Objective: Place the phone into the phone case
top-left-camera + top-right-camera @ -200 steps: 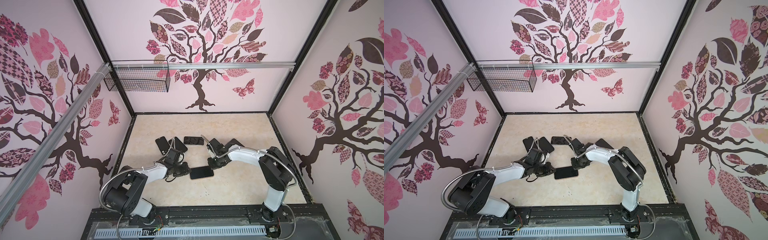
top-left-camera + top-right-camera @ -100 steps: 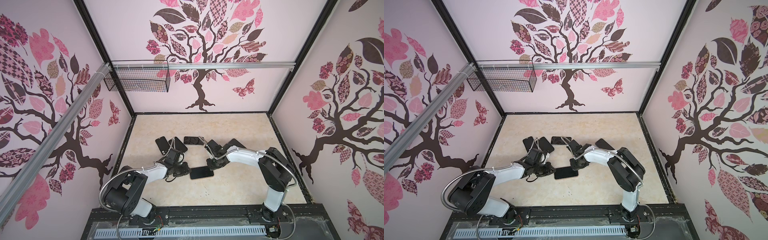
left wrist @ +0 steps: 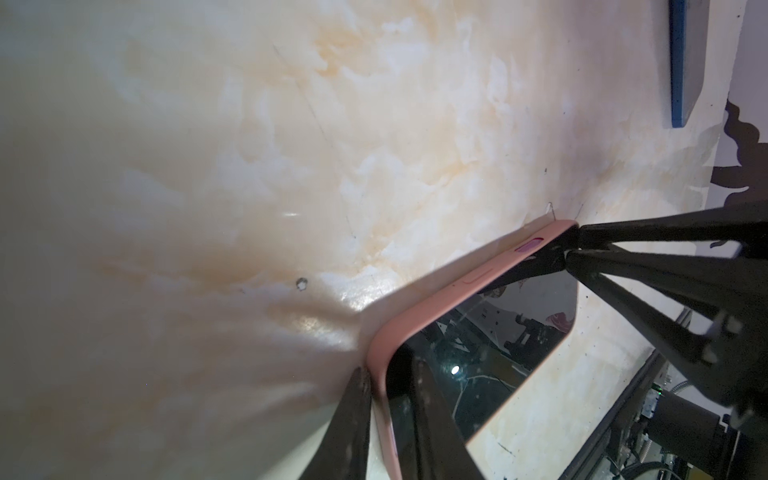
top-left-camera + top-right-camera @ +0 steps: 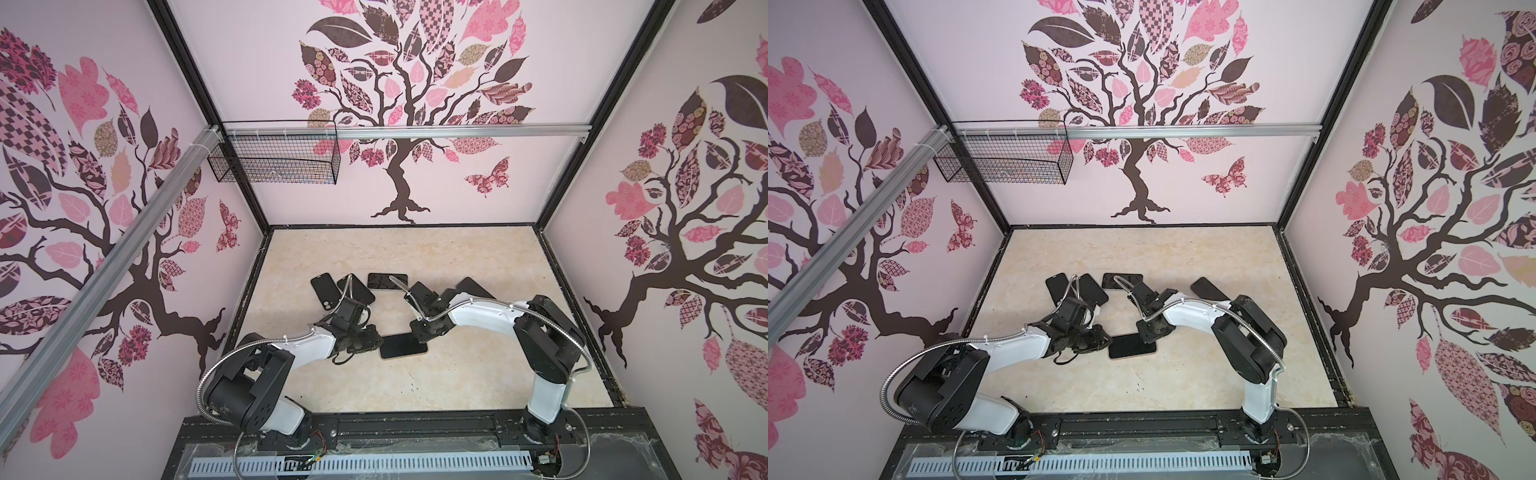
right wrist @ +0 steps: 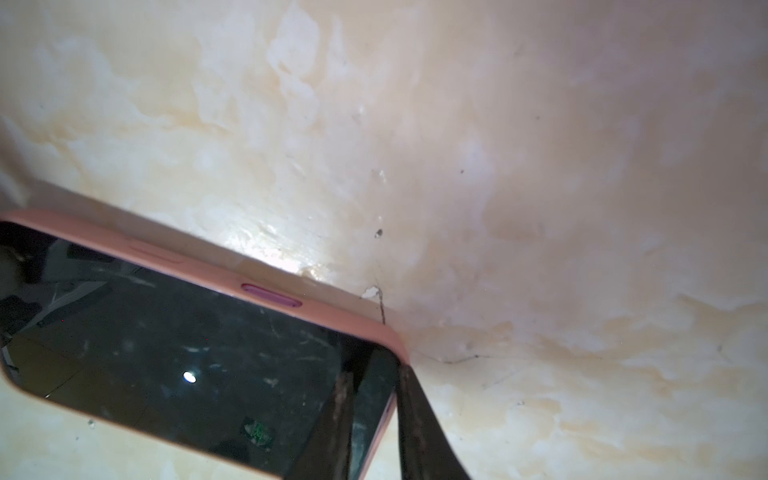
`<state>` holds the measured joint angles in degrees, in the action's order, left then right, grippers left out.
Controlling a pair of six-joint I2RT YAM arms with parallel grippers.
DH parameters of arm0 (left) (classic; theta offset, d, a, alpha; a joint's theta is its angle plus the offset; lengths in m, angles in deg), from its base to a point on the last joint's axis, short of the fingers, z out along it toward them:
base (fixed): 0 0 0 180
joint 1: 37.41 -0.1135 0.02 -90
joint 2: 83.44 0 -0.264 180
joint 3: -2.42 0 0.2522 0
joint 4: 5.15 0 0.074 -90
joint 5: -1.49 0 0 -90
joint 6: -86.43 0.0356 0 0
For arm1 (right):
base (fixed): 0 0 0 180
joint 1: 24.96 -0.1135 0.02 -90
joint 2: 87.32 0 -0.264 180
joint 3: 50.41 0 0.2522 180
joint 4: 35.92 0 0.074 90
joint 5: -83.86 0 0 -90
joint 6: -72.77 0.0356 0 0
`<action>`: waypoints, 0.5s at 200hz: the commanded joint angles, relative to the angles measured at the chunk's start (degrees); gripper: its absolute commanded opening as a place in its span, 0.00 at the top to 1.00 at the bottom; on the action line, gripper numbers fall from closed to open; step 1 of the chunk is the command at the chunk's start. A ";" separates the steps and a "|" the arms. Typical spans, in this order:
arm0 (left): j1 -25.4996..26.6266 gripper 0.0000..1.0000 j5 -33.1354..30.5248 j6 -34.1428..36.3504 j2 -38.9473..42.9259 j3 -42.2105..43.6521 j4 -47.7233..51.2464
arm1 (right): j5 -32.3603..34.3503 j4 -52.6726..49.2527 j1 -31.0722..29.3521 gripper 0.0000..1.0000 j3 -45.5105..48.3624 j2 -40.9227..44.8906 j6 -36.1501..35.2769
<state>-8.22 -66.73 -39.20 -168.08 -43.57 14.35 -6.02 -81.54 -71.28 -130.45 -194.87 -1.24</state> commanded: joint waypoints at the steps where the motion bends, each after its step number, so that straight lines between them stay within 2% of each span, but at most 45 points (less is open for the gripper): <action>1: 1.31 0.78 -3.29 1.84 -1.00 0.57 3.44 | -2.39 4.45 -2.16 0.77 5.42 -15.04 -2.93; 49: 1.08 0.76 -6.16 1.52 1.89 0.81 5.40 | -1.43 2.70 -2.17 0.76 4.19 -14.41 -3.78; 100: -0.93 0.70 -7.61 1.27 7.45 2.22 8.21 | -4.87 2.64 -2.02 0.62 2.43 -7.58 -5.27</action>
<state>-7.89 -72.08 -38.55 -163.69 -43.13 19.40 -5.60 -82.92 -72.29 -132.12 -195.46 -4.37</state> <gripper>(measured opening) 0.288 0.356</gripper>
